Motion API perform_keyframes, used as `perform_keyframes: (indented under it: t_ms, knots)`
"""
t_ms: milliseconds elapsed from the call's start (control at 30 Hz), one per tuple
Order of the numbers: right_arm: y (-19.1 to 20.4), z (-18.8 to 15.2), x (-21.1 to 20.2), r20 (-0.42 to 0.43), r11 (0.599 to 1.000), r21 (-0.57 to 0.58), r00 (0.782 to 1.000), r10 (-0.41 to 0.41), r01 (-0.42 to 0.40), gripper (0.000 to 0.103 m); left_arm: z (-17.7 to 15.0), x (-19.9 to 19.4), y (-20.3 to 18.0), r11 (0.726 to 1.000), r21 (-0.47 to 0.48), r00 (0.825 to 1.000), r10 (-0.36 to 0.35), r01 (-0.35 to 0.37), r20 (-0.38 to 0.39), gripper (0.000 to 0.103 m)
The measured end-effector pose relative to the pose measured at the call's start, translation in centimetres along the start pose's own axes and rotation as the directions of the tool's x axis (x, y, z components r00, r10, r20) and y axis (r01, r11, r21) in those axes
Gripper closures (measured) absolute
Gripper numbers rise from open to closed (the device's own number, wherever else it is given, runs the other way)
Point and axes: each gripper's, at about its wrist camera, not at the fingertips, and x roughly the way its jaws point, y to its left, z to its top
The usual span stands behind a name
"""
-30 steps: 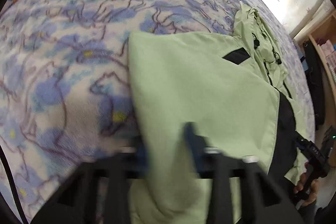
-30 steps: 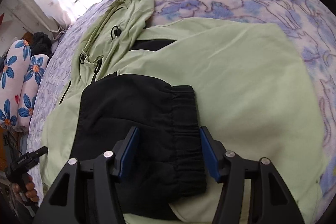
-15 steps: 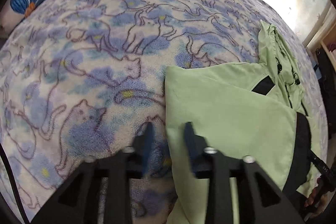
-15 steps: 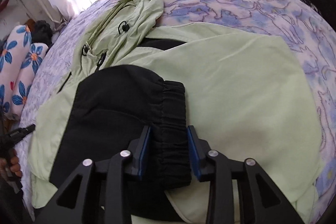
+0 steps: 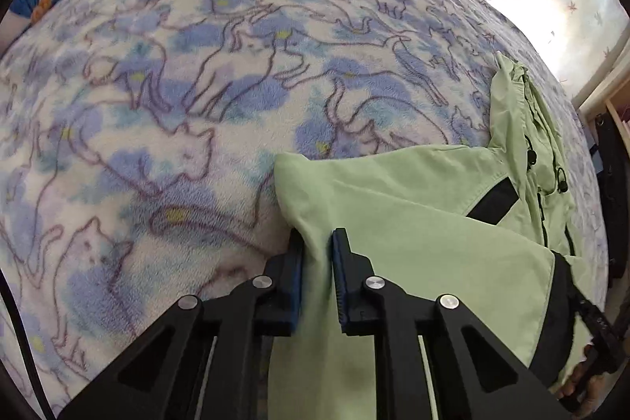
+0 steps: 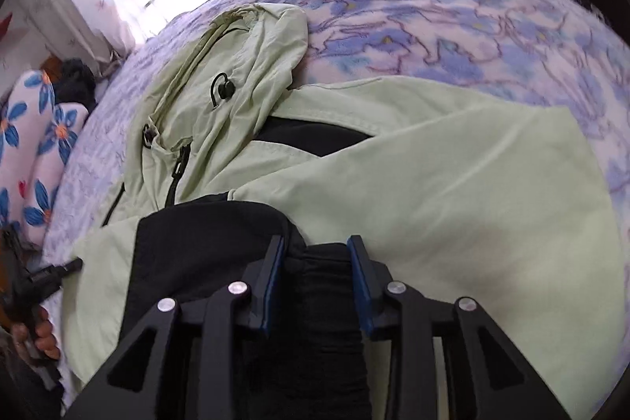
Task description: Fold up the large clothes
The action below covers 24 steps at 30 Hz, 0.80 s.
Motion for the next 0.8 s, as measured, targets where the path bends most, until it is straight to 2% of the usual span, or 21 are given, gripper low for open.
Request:
perform_keyframes:
  t_ms: [67, 133, 233, 333, 467, 500, 633, 800]
  knots:
    - [-0.4, -0.1, -0.4, 0.031, 0.999, -0.008, 0.998, -0.049, 0.049, 0.072, -0.3, 0.4, -1.1, 0.997, 0.072, 0.999, 0.022, -0.024, 0.026, 0.091]
    - [-1.1, -0.5, 0.1, 0.023, 0.998, 0.011, 0.997, -0.068, 0.068, 0.071, -0.6, 0.9, -1.7, 0.989, 0.133, 0.997, 0.058, -0.063, 0.040, 0.087]
    - [-1.3, -0.7, -0.4, 0.027, 0.996, 0.033, 0.996, -0.082, 0.082, 0.065, -0.9, 0.5, -2.5, 0.979, 0.171, 0.992, 0.097, -0.110, 0.084, 0.086]
    - [-1.0, -0.8, -1.9, 0.018, 0.995, 0.042, 0.996, -0.092, 0.092, 0.064, -0.7, -1.2, -2.2, 0.981, 0.172, 0.993, 0.074, -0.089, 0.092, 0.086]
    - [0.6, -2.2, -4.9, 0.089, 0.997, -0.008, 0.993, -0.074, 0.075, 0.063, -1.5, -4.8, -2.0, 0.983, 0.173, 0.994, 0.055, -0.069, 0.089, 0.086]
    - [1.1, -2.8, -5.7, 0.101, 0.998, -0.024, 0.993, -0.058, 0.061, 0.062, -2.1, -5.5, -2.3, 0.983, 0.180, 0.997, 0.031, -0.044, 0.073, 0.085]
    - [3.5, -4.8, -6.9, 0.092, 0.997, -0.080, 0.996, -0.014, 0.021, 0.062, -6.0, -7.9, -3.6, 0.977, 0.210, 0.998, -0.034, 0.021, 0.054, 0.077]
    - [7.6, -7.3, -7.4, 0.072, 0.985, -0.174, 0.997, 0.029, -0.016, 0.062, -11.2, -7.8, -5.4, 0.973, 0.222, 0.998, -0.069, 0.068, -0.003, 0.077]
